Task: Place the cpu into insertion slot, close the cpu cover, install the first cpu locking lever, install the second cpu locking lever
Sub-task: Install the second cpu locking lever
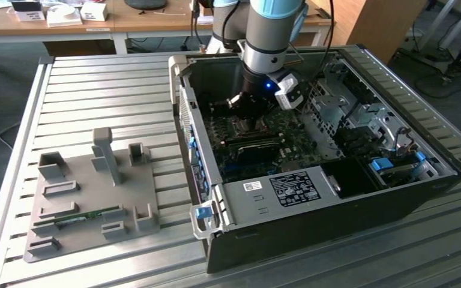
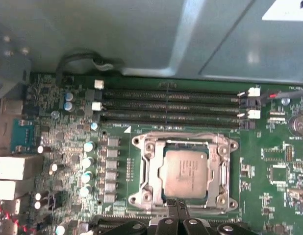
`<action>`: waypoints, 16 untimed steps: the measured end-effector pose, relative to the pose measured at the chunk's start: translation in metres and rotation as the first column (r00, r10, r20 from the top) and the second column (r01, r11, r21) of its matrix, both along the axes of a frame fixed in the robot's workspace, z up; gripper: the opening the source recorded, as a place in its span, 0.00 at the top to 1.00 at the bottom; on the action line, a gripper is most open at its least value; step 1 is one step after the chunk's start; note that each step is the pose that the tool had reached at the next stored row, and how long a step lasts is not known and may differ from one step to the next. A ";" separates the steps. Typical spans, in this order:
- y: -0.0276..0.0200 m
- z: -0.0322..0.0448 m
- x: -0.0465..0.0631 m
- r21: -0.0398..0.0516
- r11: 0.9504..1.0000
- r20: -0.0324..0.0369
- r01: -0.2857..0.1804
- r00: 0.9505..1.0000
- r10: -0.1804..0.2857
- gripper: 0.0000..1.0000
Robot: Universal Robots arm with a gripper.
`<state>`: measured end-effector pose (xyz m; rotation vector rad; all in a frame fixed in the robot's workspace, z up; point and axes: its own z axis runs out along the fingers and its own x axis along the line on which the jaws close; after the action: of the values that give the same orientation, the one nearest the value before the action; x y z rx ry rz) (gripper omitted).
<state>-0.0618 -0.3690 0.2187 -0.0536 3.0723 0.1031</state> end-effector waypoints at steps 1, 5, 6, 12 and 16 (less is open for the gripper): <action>0.0017 0.0000 0.000 0.000 1.000 0.000 0.000 1.000 0.000 0.89; 0.0061 0.0000 0.000 0.000 1.000 0.000 0.000 1.000 0.000 0.89; 0.0074 0.0000 0.001 0.000 1.000 0.000 0.000 1.000 0.000 0.89; 0.0183 0.0000 0.002 0.000 1.000 0.000 0.000 1.000 0.000 0.89; 0.0202 0.0000 0.006 0.000 1.000 0.000 0.000 1.000 0.000 0.89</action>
<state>-0.0559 -0.3489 0.2188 -0.0537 3.0724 0.1030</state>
